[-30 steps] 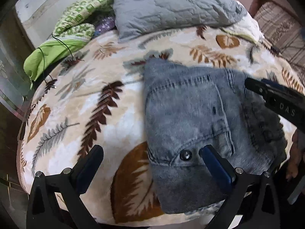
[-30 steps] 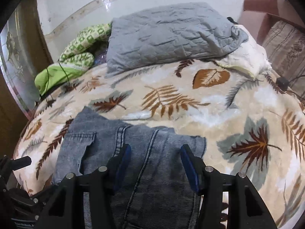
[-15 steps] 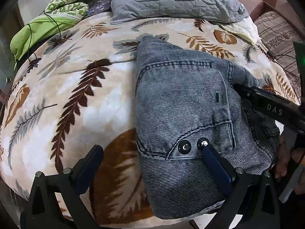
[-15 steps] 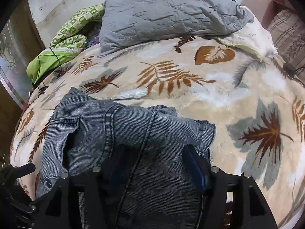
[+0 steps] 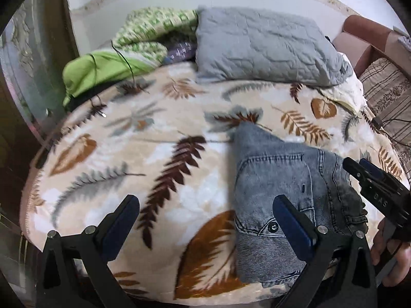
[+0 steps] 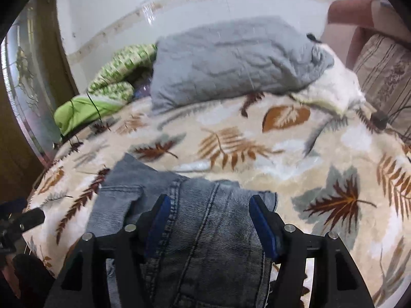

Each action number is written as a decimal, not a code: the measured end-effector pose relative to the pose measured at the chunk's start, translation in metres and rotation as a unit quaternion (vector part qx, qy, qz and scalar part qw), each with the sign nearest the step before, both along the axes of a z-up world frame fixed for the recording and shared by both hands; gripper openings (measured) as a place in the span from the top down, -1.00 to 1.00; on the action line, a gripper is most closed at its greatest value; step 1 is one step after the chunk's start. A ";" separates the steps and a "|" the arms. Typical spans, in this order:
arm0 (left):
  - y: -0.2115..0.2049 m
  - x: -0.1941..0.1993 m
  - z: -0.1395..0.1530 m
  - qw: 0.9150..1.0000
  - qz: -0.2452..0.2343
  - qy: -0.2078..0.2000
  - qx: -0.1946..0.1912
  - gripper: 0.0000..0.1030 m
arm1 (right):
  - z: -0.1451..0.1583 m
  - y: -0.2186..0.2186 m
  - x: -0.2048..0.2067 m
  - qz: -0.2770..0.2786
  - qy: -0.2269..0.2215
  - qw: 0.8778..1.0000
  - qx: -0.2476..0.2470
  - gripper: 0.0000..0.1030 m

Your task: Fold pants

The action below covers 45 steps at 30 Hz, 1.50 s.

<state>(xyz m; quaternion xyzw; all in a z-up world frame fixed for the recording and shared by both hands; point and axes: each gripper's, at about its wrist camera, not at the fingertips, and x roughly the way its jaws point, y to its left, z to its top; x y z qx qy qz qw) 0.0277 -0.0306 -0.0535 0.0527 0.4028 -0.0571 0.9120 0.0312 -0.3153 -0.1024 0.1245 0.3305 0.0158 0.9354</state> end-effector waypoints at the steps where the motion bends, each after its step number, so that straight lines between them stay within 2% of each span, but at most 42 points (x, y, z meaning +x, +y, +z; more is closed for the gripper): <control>1: 0.001 -0.002 0.004 1.000 0.001 -0.004 0.003 -1.00 | 0.003 0.000 -0.004 0.001 -0.008 1.000 0.000 -0.30; 8: -0.001 -0.020 0.026 0.999 -0.002 -0.038 0.016 -1.00 | 0.029 -0.004 -0.039 -0.003 -0.086 0.996 -0.002 -0.31; 10: -0.002 -0.025 0.030 0.999 -0.004 -0.045 0.017 -1.00 | 0.030 -0.008 -0.046 -0.006 -0.092 0.996 0.006 -0.31; 20: -0.007 -0.032 0.036 0.998 -0.005 -0.059 0.024 -1.00 | 0.021 -0.037 -0.063 -0.027 -0.071 0.997 0.021 -0.31; 24: -0.011 -0.023 0.025 0.999 -0.011 -0.037 0.029 -1.00 | 0.005 -0.053 -0.056 -0.021 -0.026 0.998 0.056 -0.32; 27: -0.013 -0.016 0.011 0.999 -0.011 -0.013 0.030 -1.00 | -0.002 -0.058 -0.053 -0.020 -0.011 0.997 0.069 -0.32; 35: -0.023 -0.009 -0.003 0.999 -0.013 -0.009 0.048 -1.00 | -0.003 -0.061 -0.049 -0.029 -0.015 0.996 0.078 -0.32; 45: -0.020 -0.001 -0.004 0.999 -0.003 -0.011 0.046 -1.00 | -0.001 -0.047 -0.044 -0.012 -0.016 0.998 0.053 -0.32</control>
